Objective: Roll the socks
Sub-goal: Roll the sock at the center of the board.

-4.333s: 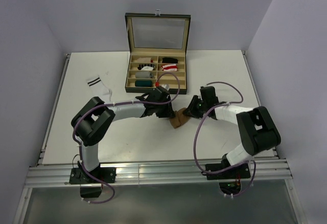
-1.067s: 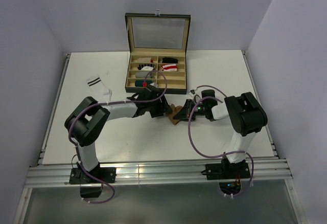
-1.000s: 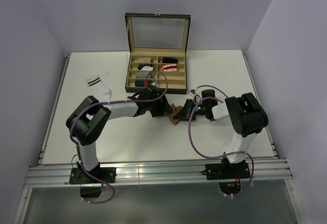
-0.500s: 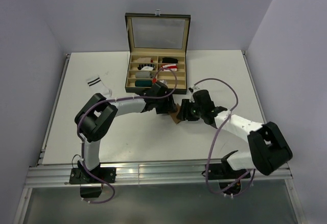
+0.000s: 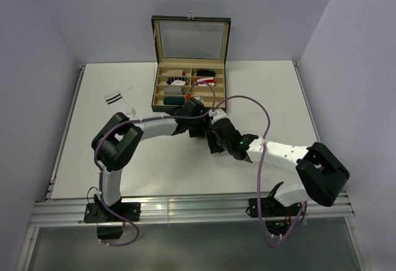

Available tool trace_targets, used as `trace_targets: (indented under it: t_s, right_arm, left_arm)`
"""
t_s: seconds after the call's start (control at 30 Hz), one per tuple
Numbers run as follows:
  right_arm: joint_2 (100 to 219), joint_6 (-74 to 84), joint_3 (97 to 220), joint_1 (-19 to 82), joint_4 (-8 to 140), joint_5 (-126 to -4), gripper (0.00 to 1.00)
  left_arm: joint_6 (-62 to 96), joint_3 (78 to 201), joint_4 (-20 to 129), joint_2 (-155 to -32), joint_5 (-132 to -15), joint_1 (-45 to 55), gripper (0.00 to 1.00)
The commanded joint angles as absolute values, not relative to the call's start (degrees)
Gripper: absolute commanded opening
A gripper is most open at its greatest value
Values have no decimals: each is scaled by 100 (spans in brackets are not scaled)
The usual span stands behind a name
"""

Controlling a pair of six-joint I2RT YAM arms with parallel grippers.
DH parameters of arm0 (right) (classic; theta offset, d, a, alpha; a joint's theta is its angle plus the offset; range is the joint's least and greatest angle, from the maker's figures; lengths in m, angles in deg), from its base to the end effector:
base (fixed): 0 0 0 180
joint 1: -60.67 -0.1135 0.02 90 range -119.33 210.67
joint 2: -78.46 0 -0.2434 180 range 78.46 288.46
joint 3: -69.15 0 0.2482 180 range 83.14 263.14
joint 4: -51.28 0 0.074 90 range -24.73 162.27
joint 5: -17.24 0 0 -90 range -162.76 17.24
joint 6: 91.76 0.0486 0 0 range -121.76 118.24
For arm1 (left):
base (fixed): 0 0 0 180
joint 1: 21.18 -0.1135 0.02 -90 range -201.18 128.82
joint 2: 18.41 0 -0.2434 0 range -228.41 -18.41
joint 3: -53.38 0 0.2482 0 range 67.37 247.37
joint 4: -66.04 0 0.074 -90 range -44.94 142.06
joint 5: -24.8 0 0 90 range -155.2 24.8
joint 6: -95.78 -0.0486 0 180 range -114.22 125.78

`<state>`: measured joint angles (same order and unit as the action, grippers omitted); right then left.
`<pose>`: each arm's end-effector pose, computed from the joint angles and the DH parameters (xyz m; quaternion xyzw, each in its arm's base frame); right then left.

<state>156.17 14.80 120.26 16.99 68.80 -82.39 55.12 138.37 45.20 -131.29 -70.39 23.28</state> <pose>0.2064 0.1859 0.1553 -0.1834 0.8998 0.1280 0.3747 0.2929 -0.2936 0.1297 -0.0239 0.9347 -0.2860 0.2096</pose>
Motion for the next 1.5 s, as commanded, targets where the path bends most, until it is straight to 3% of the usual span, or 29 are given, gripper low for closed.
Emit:
trace_targets:
  t_s: [0.0,0.33,0.43,0.47,0.57,0.93,1.23,1.47]
  right_arm:
    - [15940,1082,12365,1393,6589,-9024,57]
    - [17100,1414,13077,996,7220,-9886,55]
    - [17259,1652,13069,1013,7361,-9799,31]
    - [17259,1687,13060,1040,7353,-9711,17]
    - [17189,1679,13016,1092,7423,-9220,0]
    - [17162,2012,13007,2268,7363,-5319,0]
    - [17918,2592,12937,2929,6547,-2999,0]
    - [18296,3155,12796,3290,5762,-2249,0]
  left_arm:
    - [5228,13759,3712,-13425,-7012,2390,60]
    - [5184,13839,3659,-13451,-7126,2390,60]
    - [5175,13812,3667,-13346,-7188,2355,60]
    - [5175,13777,3676,-13241,-7188,2338,60]
    - [5175,13742,3694,-13039,-7205,2224,61]
    - [5816,12732,4405,-11967,-7100,1697,86]
    - [5869,11642,5011,-10658,-6809,1467,84]
    - [5746,11044,5522,-10542,-7161,1467,81]
